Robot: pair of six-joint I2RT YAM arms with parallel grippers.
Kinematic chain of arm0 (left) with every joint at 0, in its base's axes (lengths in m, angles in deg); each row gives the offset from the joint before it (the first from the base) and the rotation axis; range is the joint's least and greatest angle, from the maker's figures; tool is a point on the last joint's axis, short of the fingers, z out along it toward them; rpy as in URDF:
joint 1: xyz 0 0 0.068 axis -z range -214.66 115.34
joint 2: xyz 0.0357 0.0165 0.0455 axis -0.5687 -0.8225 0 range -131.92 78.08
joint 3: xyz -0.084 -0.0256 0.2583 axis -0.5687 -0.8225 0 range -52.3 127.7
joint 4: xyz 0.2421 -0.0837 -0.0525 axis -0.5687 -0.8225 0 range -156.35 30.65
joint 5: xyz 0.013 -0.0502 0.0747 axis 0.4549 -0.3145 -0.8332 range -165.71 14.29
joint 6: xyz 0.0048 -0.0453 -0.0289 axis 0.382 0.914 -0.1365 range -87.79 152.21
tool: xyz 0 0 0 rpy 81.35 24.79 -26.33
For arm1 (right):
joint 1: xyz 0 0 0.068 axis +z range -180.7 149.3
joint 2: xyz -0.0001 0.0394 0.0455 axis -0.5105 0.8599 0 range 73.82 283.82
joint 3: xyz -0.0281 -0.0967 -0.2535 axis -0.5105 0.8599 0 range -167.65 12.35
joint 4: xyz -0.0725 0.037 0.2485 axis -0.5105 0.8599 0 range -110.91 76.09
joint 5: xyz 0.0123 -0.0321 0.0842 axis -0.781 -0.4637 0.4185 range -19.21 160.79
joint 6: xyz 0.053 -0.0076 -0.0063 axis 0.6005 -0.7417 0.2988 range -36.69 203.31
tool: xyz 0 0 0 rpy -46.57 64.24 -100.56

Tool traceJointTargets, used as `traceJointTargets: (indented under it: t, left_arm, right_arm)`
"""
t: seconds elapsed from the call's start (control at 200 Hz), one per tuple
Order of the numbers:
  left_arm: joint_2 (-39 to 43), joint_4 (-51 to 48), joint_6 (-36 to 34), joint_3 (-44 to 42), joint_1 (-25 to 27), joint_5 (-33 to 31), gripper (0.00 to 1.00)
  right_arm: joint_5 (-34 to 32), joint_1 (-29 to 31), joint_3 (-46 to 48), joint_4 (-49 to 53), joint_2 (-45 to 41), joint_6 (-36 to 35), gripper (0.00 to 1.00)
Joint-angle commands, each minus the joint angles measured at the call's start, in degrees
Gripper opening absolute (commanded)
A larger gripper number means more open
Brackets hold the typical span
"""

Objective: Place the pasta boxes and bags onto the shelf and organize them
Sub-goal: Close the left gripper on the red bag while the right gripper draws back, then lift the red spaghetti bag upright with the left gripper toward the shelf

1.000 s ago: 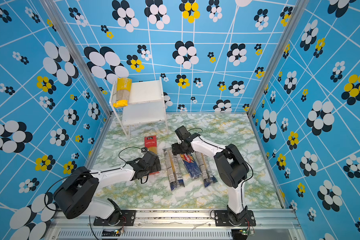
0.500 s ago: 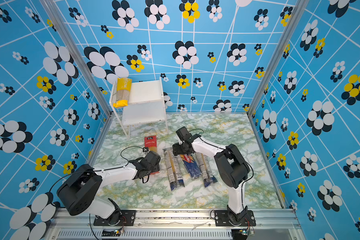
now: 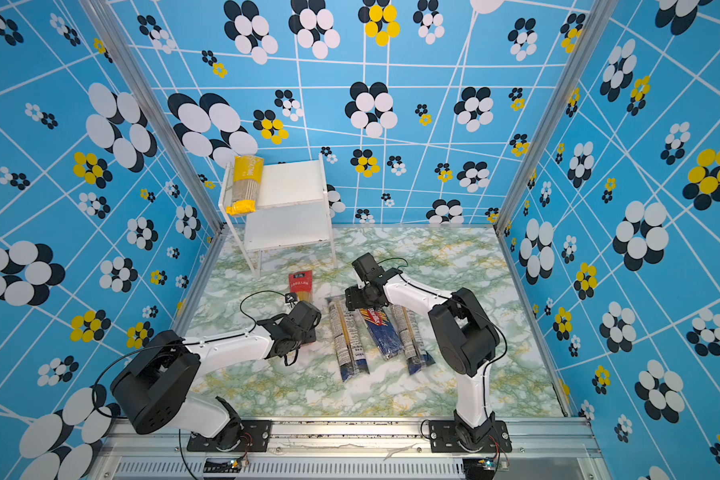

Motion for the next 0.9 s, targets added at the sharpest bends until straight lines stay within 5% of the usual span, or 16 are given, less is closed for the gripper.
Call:
traceJointTargets:
  t: [0.0,0.155,0.245,0.62,0.895]
  left_arm:
    - [1.7,-4.2,-0.8,-0.5,0.4,-0.3,0.28]
    - [3.4,-6.5,-2.2,1.0,0.4,-0.2,0.16]
    - [4.0,-8.3,-2.9,2.5,0.4,0.3,0.0]
    - [10.7,-13.8,-5.5,6.9,0.1,3.6,0.0]
    - [17.1,-15.8,-6.0,8.8,-3.3,12.5,0.0]
  right_arm:
    - [-0.4,-0.5,1.0,0.3,-1.1,0.4,0.75]
    - [-0.4,-0.5,1.1,0.4,-0.9,0.6,0.74]
    - [-0.4,-0.6,1.2,0.4,-0.9,0.5,0.74]
    - [-0.2,-1.0,1.2,0.4,-0.7,0.1,0.74]
    - [0.0,-1.2,0.4,1.0,0.0,-0.6,0.74]
